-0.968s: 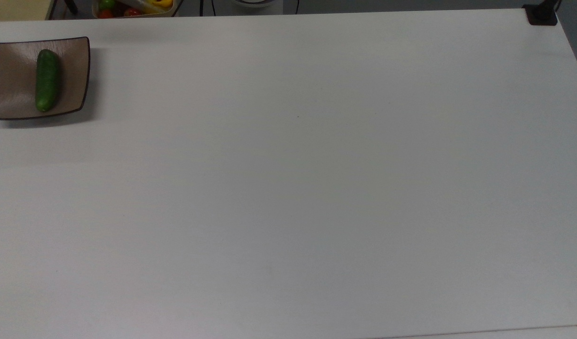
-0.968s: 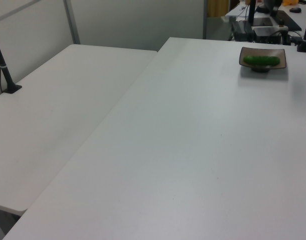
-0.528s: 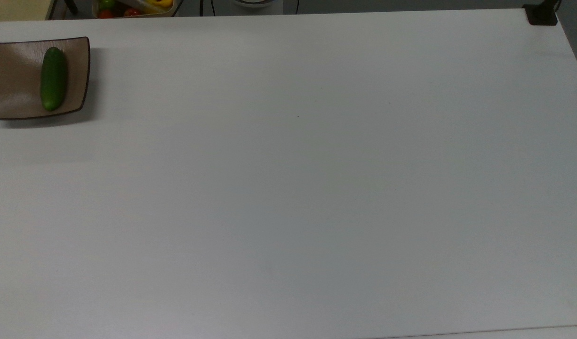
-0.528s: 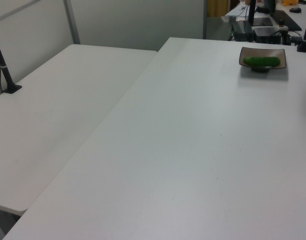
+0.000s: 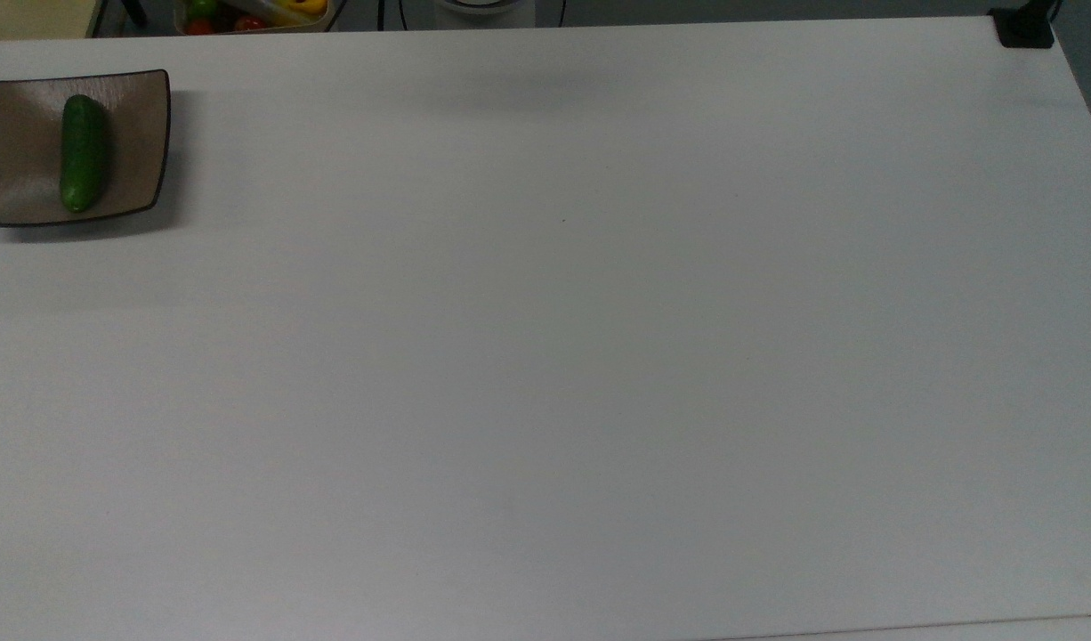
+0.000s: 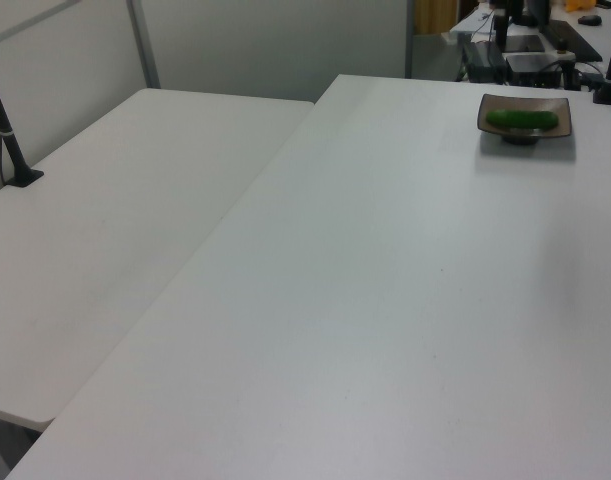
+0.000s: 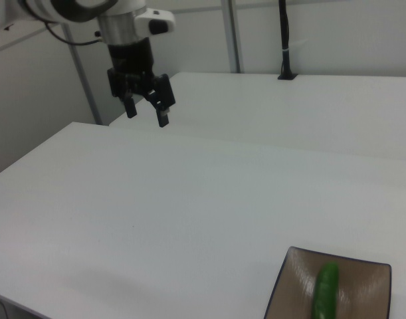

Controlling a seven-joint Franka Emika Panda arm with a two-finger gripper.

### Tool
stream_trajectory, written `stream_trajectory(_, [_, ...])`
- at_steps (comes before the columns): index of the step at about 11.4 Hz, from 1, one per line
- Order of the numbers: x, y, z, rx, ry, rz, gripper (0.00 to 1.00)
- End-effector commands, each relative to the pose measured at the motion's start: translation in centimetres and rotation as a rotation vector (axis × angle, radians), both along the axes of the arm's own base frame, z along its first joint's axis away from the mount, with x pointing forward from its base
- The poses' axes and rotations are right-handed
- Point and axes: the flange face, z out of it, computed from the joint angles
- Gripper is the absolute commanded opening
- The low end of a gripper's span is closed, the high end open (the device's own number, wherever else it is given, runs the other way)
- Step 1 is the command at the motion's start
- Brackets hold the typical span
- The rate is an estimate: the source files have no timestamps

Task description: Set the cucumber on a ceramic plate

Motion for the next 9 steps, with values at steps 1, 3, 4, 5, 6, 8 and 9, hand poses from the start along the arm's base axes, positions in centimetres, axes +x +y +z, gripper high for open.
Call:
stream_trajectory(1, [-1.1,2.9,-2.9,0.0,-0.072,0.085,1.0])
stream_trajectory(3, [1.1,4.0,-5.6,-0.004,-0.056,0.228,1.0])
stream_trajectory(4, [2.0,4.1,-6.2,-0.006,-0.071,0.252,1.0])
stream_trajectory(5, [2.4,3.6,-6.0,-0.004,-0.104,0.25,1.0])
stream_trajectory(6, [2.5,3.3,-6.2,0.011,-0.108,0.252,1.0])
stream_trajectory(8, [2.5,3.1,-6.1,0.028,-0.112,0.247,1.0])
stream_trajectory(9, [2.6,3.1,-6.1,0.028,-0.114,0.247,1.0])
